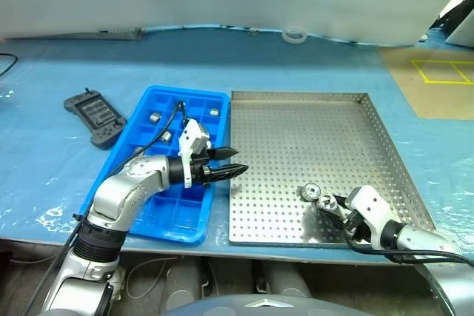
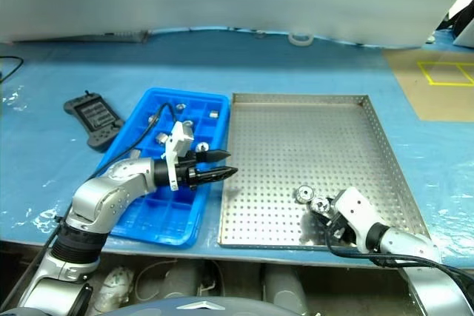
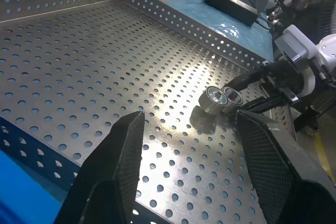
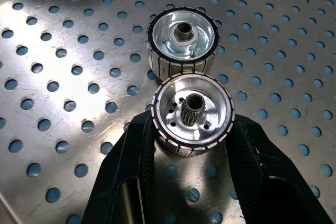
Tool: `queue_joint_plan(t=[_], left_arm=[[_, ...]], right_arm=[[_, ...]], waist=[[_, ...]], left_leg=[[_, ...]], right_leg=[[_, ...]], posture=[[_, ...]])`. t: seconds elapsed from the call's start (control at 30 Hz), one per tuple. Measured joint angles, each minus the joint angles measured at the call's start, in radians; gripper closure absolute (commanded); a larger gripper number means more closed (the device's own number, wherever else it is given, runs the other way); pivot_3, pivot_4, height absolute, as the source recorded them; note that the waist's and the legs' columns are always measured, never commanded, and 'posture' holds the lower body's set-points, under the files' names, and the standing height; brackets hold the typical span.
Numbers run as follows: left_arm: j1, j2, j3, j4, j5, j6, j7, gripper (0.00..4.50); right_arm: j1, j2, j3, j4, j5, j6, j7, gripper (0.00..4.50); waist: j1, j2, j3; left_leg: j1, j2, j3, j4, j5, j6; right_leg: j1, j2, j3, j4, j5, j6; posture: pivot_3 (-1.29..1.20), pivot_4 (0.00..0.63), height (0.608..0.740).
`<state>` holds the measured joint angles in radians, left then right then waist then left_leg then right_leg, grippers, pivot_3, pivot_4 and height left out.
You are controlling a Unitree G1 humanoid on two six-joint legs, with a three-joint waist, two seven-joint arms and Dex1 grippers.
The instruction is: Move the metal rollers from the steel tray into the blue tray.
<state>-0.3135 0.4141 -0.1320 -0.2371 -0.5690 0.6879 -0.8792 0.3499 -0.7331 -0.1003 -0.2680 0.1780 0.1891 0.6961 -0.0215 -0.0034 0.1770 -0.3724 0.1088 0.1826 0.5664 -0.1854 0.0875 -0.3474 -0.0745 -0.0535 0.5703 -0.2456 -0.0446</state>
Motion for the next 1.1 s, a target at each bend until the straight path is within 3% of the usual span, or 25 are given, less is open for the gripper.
queue_joint_plan(t=[0.13, 0.23, 0.27, 0.3, 0.33, 0.37, 0.4, 0.43, 0.47, 0.5, 0.6, 0.63, 0.73, 0.8, 0.83, 0.93, 1.1], left_arm=[[-0.004, -0.004, 0.001, 0.003, 0.0, 0.002, 0.009, 1.62], [-0.024, -0.008, 0.002, 0.005, -0.005, 0.017, 0.015, 1.62], [-0.034, -0.01, 0.004, 0.005, -0.009, 0.021, 0.017, 1.62], [-0.046, -0.015, 0.005, 0.009, -0.014, 0.023, 0.018, 1.62], [-0.054, -0.024, 0.011, 0.01, -0.026, 0.028, 0.019, 1.62], [-0.055, -0.023, 0.024, 0.01, -0.038, 0.033, 0.019, 1.62], [-0.057, -0.033, 0.042, 0.019, -0.05, 0.04, 0.019, 1.62], [-0.054, -0.04, 0.04, 0.034, -0.062, 0.054, 0.015, 1.62], [-0.06, -0.047, 0.04, 0.046, -0.073, 0.062, 0.01, 1.62], [-0.079, -0.053, 0.042, 0.062, -0.078, 0.062, 0.005, 1.62], [-0.122, -0.082, 0.045, 0.141, -0.07, 0.035, -0.003, 1.62], [-0.125, -0.09, 0.044, 0.16, -0.064, 0.025, -0.003, 1.62], [-0.144, -0.131, 0.035, 0.197, -0.05, -0.005, -0.006, 1.62], [-0.154, -0.138, 0.034, 0.21, -0.04, -0.025, -0.011, 1.62], [-0.16, -0.142, 0.032, 0.222, -0.033, -0.036, -0.012, 1.62], [-0.162, -0.154, 0.019, 0.239, -0.018, -0.059, -0.029, 1.62], [-0.188, -0.173, 0.023, 0.292, -0.041, -0.035, -0.055, 1.62]], right_arm=[[-0.139, 0.02, 0.034, 0.228, -0.003, -0.159, 0.04, 2.88], [-0.252, 0.032, 0.077, 0.372, -0.011, -0.243, 0.067, 2.88], [-0.278, 0.037, 0.082, 0.403, -0.017, -0.257, 0.067, 2.88], [-0.298, 0.042, 0.079, 0.435, -0.017, -0.271, 0.066, 2.88], [-0.307, 0.042, 0.074, 0.464, -0.017, -0.29, 0.068, 2.88], [-0.337, 0.042, 0.074, 0.497, -0.02, -0.296, 0.068, 2.88], [-0.383, 0.032, 0.07, 0.53, -0.029, -0.298, 0.062, 2.88], [-0.416, 0.03, 0.062, 0.551, -0.043, -0.299, 0.05, 2.88], [-0.414, 0.035, 0.055, 0.55, -0.043, -0.305, 0.042, 2.88], [-0.412, 0.039, 0.046, 0.54, -0.043, -0.312, 0.038, 2.88], [-0.382, 0.044, 0.072, 0.432, -0.055, -0.277, 0.042, 2.88], [-0.37, 0.048, 0.077, 0.387, -0.057, -0.256, 0.042, 2.88], [-0.268, 0.051, 0.057, 0.128, -0.044, -0.145, 0.003, 2.88], [-0.224, 0.067, 0.054, -0.033, -0.02, -0.072, -0.02, 2.88], [-0.222, 0.074, 0.054, -0.117, -0.004, -0.024, -0.034, 2.88], [-0.304, 0.074, 0.046, -0.268, 0.046, 0.126, -0.072, 2.88], [-0.479, 0.062, 0.061, -0.356, 0.06, 0.297, -0.109, 2.88]], waist=[[-0.015, -0.004, 0.001], [-0.036, 0.003, 0.005], [-0.038, 0.006, 0.007], [-0.028, 0.006, 0.008], [-0.014, -0.006, 0.001], [-0.002, -0.029, -0.012], [0.008, -0.032, -0.013], [0.021, -0.004, -0.011], [0.021, 0.01, -0.01], [0.017, 0.019, -0.008], [-0.005, 0.017, -0.005], [-0.012, 0.017, -0.005], [-0.019, 0.016, -0.004], [-0.021, 0.016, -0.005], [-0.027, 0.016, -0.005], [-0.043, 0.015, -0.005], [-0.038, 0.016, -0.005]], left_leg=[[0.002, 0.0, -0.004, 0.007, -0.001, 0.0], [0.002, 0.0, -0.012, 0.001, -0.002, 0.0], [-0.003, -0.001, -0.012, -0.004, -0.002, 0.0], [-0.007, 0.0, -0.002, -0.014, -0.002, 0.0], [-0.004, 0.0, 0.023, -0.026, 0.001, -0.003], [-0.004, -0.007, 0.048, -0.038, 0.006, -0.012], [-0.021, -0.015, 0.028, -0.004, 0.005, -0.034], [-0.038, -0.024, -0.061, 0.069, 0.007, -0.052], [-0.026, -0.024, -0.095, 0.074, -0.01, -0.052], [-0.012, -0.022, -0.089, 0.049, -0.021, -0.04], [-0.013, -0.01, -0.074, 0.025, -0.012, -0.025], [-0.015, -0.01, -0.071, 0.025, -0.012, -0.023], [-0.017, -0.01, -0.059, 0.014, -0.009, -0.017], [-0.018, -0.007, -0.058, 0.008, -0.008, -0.016], [-0.02, -0.007, -0.058, 0.007, -0.008, -0.016], [-0.033, -0.007, -0.057, 0.007, -0.008, -0.015], [-0.033, -0.006, -0.057, 0.007, -0.008, -0.015]], right_leg=[[0.004, -0.001, -0.002, -0.004, -0.003, 0.004], [0.011, -0.001, -0.017, -0.019, -0.007, 0.008], [0.014, -0.002, -0.024, -0.011, -0.015, 0.003], [0.008, -0.002, -0.028, 0.042, -0.033, -0.015], [0.013, -0.004, -0.016, 0.096, -0.039, -0.022], [0.022, -0.008, 0.012, 0.09, -0.074, -0.028], [0.013, -0.012, 0.027, 0.075, -0.085, 0.016], [0.017, -0.005, 0.017, 0.073, -0.083, 0.014], [0.016, 0.0, 0.014, 0.072, -0.08, 0.013], [0.015, 0.001, 0.013, 0.07, -0.076, 0.01], [0.016, 0.007, 0.016, 0.038, -0.049, -0.028], [0.016, 0.005, 0.016, 0.033, -0.034, -0.025], [0.009, 0.001, 0.018, 0.028, -0.031, -0.02], [0.009, 0.002, 0.017, 0.017, -0.024, -0.004], [0.006, 0.002, 0.017, 0.017, -0.024, -0.003], [-0.006, 0.002, 0.017, 0.018, -0.023, -0.002], [-0.006, 0.002, 0.015, 0.019, -0.023, -0.002]], posture=[[-0.29, 0.15, 0.74], [-0.28, 0.15, 0.74], [-0.28, 0.15, 0.74], [-0.28, 0.15, 0.74], [-0.28, 0.15, 0.74], [-0.28, 0.15, 0.74], [-0.28, 0.15, 0.74], [-0.28, 0.15, 0.74], [-0.28, 0.15, 0.74], [-0.28, 0.15, 0.74], [-0.28, 0.15, 0.74], [-0.29, 0.15, 0.74], [-0.29, 0.15, 0.74], [-0.3, 0.15, 0.74], [-0.3, 0.15, 0.74], [-0.3, 0.15, 0.74], [-0.31, 0.15, 0.74]])
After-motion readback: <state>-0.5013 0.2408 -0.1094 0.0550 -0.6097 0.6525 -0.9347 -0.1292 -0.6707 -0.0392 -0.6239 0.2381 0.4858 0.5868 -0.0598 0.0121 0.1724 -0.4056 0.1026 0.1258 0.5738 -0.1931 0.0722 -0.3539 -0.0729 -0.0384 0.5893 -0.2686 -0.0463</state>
